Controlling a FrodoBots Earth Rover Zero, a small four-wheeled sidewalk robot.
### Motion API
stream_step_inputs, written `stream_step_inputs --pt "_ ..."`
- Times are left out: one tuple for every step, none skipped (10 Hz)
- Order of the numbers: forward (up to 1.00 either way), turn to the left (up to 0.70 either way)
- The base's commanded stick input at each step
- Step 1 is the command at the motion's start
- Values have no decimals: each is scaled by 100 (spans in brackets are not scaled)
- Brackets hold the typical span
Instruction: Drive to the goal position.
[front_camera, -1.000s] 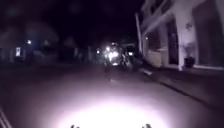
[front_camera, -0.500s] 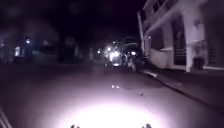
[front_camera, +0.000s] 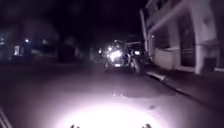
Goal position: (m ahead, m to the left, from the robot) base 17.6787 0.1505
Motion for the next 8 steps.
stream_step_inputs --pt "85 0" --pt "85 0" --pt "85 0" --pt "85 0" --pt "85 0" --pt "85 0" --pt "85 0" --pt "85 0"
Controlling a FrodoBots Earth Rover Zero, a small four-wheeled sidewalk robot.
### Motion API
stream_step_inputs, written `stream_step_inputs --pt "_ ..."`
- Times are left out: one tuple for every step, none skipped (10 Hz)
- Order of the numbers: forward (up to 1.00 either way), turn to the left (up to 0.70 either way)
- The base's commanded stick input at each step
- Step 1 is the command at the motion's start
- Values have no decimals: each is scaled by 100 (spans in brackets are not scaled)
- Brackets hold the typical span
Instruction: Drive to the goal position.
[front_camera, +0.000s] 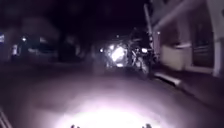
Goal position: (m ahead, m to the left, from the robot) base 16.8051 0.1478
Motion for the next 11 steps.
stream_step_inputs --pt "85 0" --pt "85 0" --pt "85 0" --pt "85 0" --pt "85 1" --pt "85 9" --pt "85 24" --pt "85 34" --pt "85 34" --pt "85 27" --pt "85 13"
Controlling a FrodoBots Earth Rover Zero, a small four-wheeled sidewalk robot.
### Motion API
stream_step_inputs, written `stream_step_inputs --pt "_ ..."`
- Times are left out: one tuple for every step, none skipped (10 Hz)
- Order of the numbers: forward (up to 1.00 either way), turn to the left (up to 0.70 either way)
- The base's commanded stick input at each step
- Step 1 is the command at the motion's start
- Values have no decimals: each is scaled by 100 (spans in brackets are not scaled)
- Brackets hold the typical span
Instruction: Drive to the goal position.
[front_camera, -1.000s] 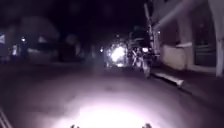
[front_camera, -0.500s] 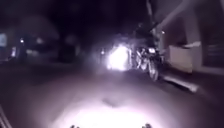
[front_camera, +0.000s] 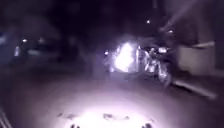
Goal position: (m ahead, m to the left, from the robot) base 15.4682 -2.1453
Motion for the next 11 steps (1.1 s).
stream_step_inputs --pt "85 0" --pt "85 0" --pt "85 0" --pt "85 0" --pt "85 0" --pt "85 0" --pt "85 0" --pt "85 0" --pt "85 0" --pt "85 0" --pt "85 0"
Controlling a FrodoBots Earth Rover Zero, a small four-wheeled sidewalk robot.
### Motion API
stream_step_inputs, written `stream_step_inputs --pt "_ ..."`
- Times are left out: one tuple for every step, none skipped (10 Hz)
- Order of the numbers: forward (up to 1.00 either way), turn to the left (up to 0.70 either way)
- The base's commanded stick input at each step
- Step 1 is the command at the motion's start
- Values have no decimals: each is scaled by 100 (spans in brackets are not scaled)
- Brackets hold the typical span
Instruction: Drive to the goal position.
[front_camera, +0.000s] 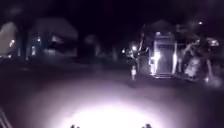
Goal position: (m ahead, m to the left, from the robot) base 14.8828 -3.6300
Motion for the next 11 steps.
stream_step_inputs --pt "85 0" --pt "85 0" --pt "85 0" --pt "85 0" --pt "85 0" --pt "85 0" --pt "85 0" --pt "85 0" --pt "85 0" --pt "85 0" --pt "85 0"
